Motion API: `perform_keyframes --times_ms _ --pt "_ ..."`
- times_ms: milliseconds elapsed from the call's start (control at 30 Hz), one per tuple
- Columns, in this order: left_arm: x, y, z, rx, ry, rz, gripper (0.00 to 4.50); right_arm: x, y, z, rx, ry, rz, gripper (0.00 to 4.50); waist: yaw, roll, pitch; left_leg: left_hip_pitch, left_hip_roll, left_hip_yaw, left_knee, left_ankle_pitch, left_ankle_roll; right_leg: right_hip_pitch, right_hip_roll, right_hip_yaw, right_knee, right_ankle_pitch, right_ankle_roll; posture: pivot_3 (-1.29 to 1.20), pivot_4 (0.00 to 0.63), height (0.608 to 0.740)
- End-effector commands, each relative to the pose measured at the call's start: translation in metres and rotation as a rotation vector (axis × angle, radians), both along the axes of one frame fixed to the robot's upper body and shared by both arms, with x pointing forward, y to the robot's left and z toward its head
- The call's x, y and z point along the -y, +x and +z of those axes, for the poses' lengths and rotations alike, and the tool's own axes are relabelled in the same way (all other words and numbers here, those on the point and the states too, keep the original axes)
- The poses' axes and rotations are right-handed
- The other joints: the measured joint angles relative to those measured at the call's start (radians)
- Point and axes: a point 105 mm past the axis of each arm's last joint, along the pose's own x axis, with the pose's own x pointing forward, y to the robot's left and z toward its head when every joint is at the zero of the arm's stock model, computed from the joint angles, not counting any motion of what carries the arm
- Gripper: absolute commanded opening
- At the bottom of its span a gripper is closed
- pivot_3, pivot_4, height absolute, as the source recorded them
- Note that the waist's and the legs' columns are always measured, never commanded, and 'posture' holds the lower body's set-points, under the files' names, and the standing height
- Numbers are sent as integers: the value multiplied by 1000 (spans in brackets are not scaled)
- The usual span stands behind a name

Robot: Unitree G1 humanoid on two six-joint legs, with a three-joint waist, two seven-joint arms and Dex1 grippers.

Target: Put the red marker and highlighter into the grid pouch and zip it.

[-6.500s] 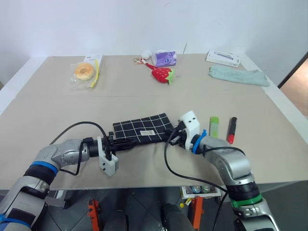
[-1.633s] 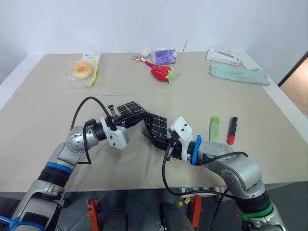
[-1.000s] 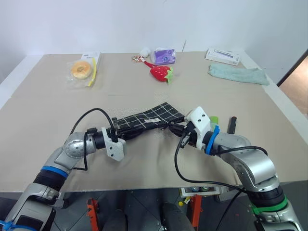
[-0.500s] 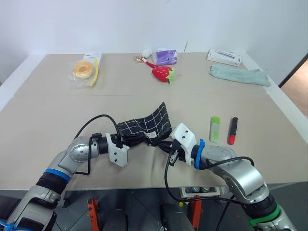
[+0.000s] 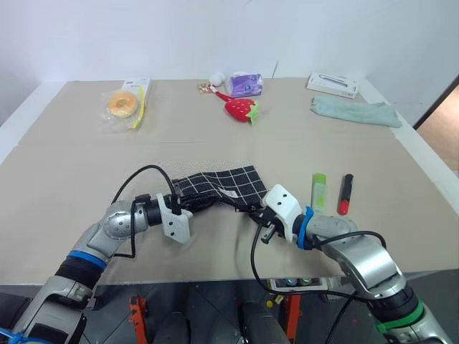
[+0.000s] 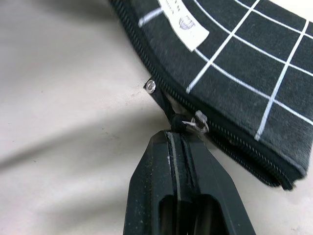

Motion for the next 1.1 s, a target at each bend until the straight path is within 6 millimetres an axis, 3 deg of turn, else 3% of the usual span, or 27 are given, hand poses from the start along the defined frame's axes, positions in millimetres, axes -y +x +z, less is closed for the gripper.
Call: perform_keyframes --times_ms 33,233,400,567,700,933,1100 --pt "2 -2 15 46 -53 -10 0 -32 -17 18 25 97 138 83 -1 0 0 0 0 0 0 0 0 0 0 0 0 0 0 0 150 740" --pt "5 -3 14 39 -59 -13 0 -40 -12 25 40 148 120 83 0 0 0 0 0 0 0 0 0 0 0 0 0 0 0 0 150 740" --pt "2 -2 15 40 -54 -7 0 -16 -5 16 59 76 62 83 0 0 0 0 0 0 0 0 0 0 0 0 0 0 0 0 150 740" --pt "1 -1 13 38 -46 -1 0 -4 -3 19 -27 140 -18 1863 -1 0 0 0 0 0 0 0 0 0 0 0 0 0 0 0 150 740" --pt "2 0 9 40 -24 8 0 -1 0 17 -145 223 -129 4070 -1 0 0 0 0 0 0 0 0 0 0 0 0 0 0 0 150 740" --pt "2 -2 6 33 -18 12 0 -3 6 29 -247 405 -240 4070 0 0 0 0 0 0 0 0 0 0 0 0 0 0 -1 0 150 740" --pt "1 -3 4 27 -5 8 0 6 15 32 -265 447 -314 4070 -1 0 0 0 0 0 0 0 0 0 0 0 0 0 -1 0 150 740"
